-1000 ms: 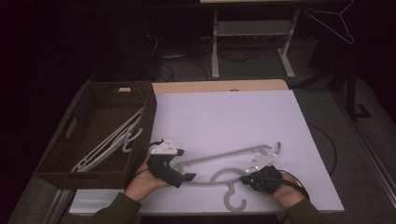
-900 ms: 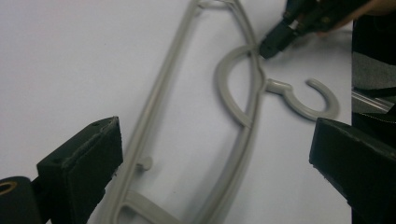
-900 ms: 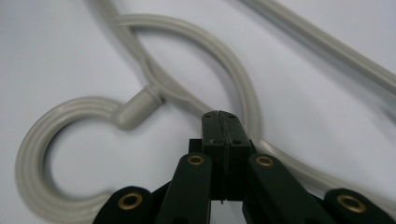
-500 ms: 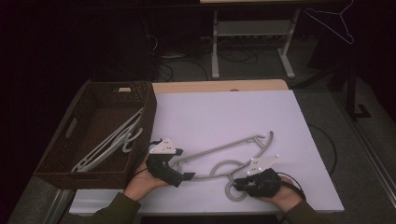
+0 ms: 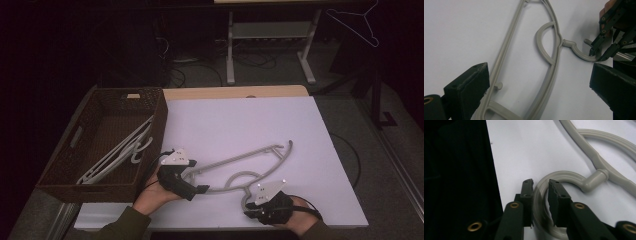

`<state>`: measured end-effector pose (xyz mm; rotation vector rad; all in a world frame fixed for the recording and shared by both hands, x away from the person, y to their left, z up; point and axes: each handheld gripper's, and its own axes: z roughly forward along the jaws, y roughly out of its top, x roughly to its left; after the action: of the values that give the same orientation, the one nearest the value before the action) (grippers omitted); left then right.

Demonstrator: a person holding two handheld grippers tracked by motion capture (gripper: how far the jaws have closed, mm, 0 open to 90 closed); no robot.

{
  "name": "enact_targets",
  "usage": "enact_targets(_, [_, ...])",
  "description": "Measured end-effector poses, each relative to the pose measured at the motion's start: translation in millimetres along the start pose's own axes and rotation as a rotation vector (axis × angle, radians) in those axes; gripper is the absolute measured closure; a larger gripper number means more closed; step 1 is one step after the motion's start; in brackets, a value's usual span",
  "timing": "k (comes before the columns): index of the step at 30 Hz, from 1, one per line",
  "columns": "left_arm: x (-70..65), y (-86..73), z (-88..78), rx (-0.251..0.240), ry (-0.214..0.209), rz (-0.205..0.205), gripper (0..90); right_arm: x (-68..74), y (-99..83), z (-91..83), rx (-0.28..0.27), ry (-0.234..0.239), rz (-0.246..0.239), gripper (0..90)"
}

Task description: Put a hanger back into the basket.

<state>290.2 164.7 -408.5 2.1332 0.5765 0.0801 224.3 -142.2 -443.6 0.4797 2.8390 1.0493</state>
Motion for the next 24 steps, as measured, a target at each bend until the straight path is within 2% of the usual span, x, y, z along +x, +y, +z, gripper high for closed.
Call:
enact_targets(6, [-1.4, -0.4, 2.7, 0.015, -0.002, 0.01, 2.3, -0.2, 0.4, -0.1, 0.005, -0.003, 0.007, 78.1])
enact_targets(7, [-1.5, -0.3, 3.1, 0.016, -0.002, 0.012, 2.3, -2.0, 0.1, 0.2, 0.001, -0.003, -0.008, 78.2])
enact_targets(8, [-1.5, -0.4, 3.4, 0.019, -0.003, 0.015, 2.3, 0.1, 1.1, -0.7, 0.006, 0.009, 0.035, 78.3])
enact_targets(9, [-1.7, -0.6, 4.2, 0.017, -0.005, 0.013, 2.3, -0.3, 1.4, -0.8, 0.005, 0.014, 0.043, 78.3])
enact_targets(12, [-2.0, -0.9, 5.1, 0.027, -0.008, 0.018, 2.3, -2.8, 1.1, -1.6, 0.002, 0.017, 0.03, 79.3])
enact_targets(13, [-2.4, -1.0, 5.4, 0.028, -0.009, 0.014, 2.3, -4.5, 0.9, -3.2, -0.013, 0.022, 0.022, 89.0])
enact_targets(14, [-2.6, -1.1, 5.7, 0.031, -0.009, 0.014, 2.3, -5.9, 1.3, -7.0, -0.042, 0.025, 0.032, 89.7])
enact_targets(15, [-2.6, -1.1, 6.1, 0.032, -0.009, 0.017, 2.3, -5.2, 1.9, -8.8, -0.03, 0.035, 0.045, 89.1])
enact_targets(16, [-2.7, -1.2, 6.4, 0.032, -0.011, 0.018, 2.3, -5.0, 0.5, -8.5, -0.012, 0.021, 0.003, 79.0])
enact_targets(17, [-2.6, -1.0, 6.4, 0.034, -0.011, 0.021, 2.3, -5.8, -1.2, -8.2, -0.015, 0.018, -0.021, 76.6])
enact_targets(18, [-2.6, -0.9, 6.4, 0.033, -0.011, 0.02, 2.3, -4.3, -1.7, -8.7, -0.012, 0.039, -0.006, 73.1])
enact_targets(20, [-2.4, -0.7, 6.3, 0.032, -0.012, 0.02, 2.3, -3.9, -3.2, -7.6, -0.009, 0.044, -0.039, 70.9])
enact_targets(21, [-2.3, -0.7, 6.5, 0.031, -0.013, 0.022, 2.3, -6.6, -4.5, -6.7, 0.001, 0.035, -0.093, 69.3])
enact_targets(24, [-2.3, -1.1, 7.6, 0.036, -0.017, 0.024, 2.3, -11.3, -7.5, -5.9, -0.002, 0.047, -0.101, 72.3])
